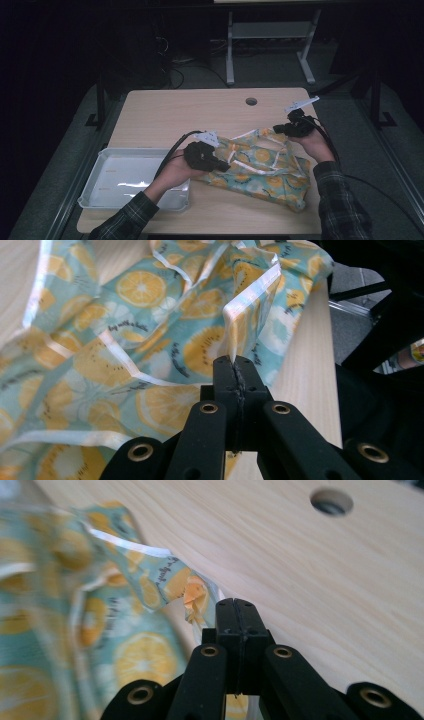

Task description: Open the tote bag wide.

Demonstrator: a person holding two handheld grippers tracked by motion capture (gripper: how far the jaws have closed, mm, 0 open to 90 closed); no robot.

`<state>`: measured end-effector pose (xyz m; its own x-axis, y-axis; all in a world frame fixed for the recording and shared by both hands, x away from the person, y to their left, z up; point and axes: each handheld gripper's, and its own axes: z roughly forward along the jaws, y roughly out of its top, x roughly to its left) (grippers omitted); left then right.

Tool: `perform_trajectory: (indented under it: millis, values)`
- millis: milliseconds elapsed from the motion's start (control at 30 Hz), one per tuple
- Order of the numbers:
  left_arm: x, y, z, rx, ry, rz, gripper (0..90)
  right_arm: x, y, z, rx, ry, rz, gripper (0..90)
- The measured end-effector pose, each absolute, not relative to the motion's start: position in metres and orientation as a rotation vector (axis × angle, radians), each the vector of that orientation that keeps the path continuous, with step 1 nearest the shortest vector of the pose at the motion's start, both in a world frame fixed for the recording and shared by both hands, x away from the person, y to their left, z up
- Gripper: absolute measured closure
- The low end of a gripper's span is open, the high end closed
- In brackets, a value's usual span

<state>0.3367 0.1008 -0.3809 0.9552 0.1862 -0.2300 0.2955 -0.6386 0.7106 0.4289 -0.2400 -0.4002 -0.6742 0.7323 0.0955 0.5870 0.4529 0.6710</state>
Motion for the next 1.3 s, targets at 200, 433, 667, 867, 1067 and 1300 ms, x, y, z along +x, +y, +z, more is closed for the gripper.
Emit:
perform_trajectory:
  millis: [200, 433, 667, 867, 1067, 1300]
  values:
    - [0.332, 0.106, -0.387, 2.290, 0.338, -0.187, 90.0, 0.449, -0.242, -0.430, 1.276, 2.486, 0.923, 89.7]
    - [0.333, 0.107, -0.389, 2.292, 0.347, -0.187, 90.0, 0.435, -0.244, -0.410, 1.234, 2.444, 0.996, 65.1]
    - [0.332, 0.106, -0.390, 2.301, 0.338, -0.174, 90.0, 0.391, -0.252, -0.380, 1.151, 2.504, 1.082, 57.0]
    - [0.333, 0.107, -0.390, 2.298, 0.347, -0.180, 90.0, 0.350, -0.258, -0.377, 1.103, 2.559, 1.084, 55.4]
    - [0.335, 0.108, -0.390, 2.297, 0.342, -0.182, 90.0, 0.319, -0.266, -0.376, 1.099, 2.570, 1.110, 52.4]
    - [0.338, 0.109, -0.387, 2.286, 0.339, -0.187, 90.0, 0.293, -0.271, -0.385, 1.100, 2.609, 1.104, 48.2]
